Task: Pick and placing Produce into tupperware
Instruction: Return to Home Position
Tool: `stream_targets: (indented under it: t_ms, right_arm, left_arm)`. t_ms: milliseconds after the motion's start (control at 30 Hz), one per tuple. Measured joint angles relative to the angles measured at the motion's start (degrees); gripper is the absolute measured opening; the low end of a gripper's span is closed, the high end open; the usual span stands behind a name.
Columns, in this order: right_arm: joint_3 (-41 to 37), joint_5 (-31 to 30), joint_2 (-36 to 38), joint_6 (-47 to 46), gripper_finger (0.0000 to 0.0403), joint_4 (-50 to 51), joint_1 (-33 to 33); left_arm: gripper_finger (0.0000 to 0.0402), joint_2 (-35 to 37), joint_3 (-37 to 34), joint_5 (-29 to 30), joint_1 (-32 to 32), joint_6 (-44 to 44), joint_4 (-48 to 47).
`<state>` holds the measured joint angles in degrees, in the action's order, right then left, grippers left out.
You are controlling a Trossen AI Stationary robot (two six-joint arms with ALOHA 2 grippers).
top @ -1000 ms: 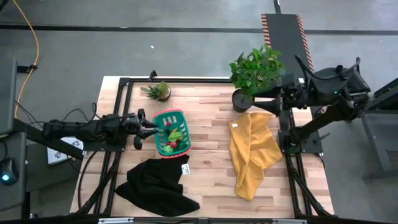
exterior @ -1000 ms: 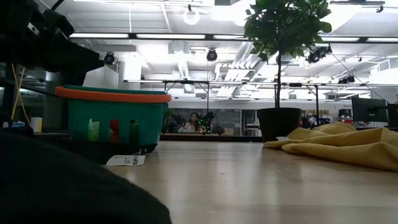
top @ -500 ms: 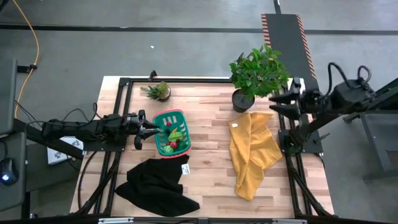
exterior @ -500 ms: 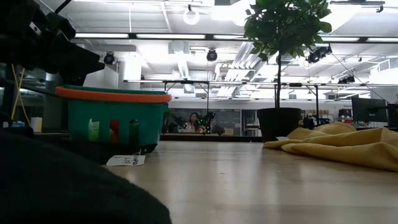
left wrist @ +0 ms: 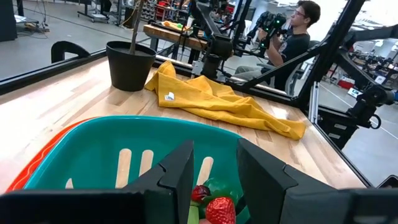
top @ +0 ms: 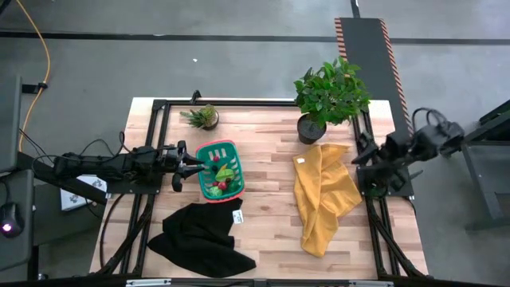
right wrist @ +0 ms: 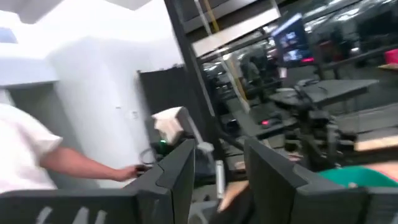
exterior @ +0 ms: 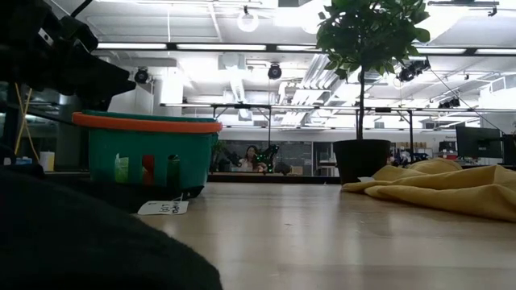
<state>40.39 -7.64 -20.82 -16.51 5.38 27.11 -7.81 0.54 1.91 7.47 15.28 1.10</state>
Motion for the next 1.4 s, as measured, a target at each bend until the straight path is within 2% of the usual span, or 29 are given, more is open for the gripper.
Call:
stream_targets:
  t_ms: [200, 467, 700, 933, 1200, 1400]
  right_arm:
    - [-11.9, -3.5, 6.8, 2.5, 0.013, -5.1, -2.8]
    - [-17.2, -3.9, 12.5, 4.0, 0.013, -2.0, -10.7]
    - [-21.5, -7.2, 15.2, 5.6, 0.013, -1.0, -17.3]
    - [-27.9, -1.5, 18.7, 3.4, 0.013, -9.4, -22.2]
    - [-28.2, 3.4, 19.4, 3.3, 0.013, -8.1, -25.3]
    - [-28.2, 4.3, 19.4, 3.2, 0.013, -6.3, -26.7]
  left_arm:
    - [0.0111, 0.0, 0.0, 0.0, 0.0, 0.0, 0.0]
    - [0.0111, 0.0, 0.0, 0.0, 0.0, 0.0, 0.0]
    - [0.0111, 0.0, 0.0, 0.0, 0.0, 0.0, 0.0]
    - [0.0111, 0.0, 0.0, 0.0, 0.0, 0.0, 0.0]
    - [0.0111, 0.0, 0.0, 0.0, 0.0, 0.0, 0.0]
    - [0.0111, 0.0, 0.0, 0.0, 0.0, 0.0, 0.0]
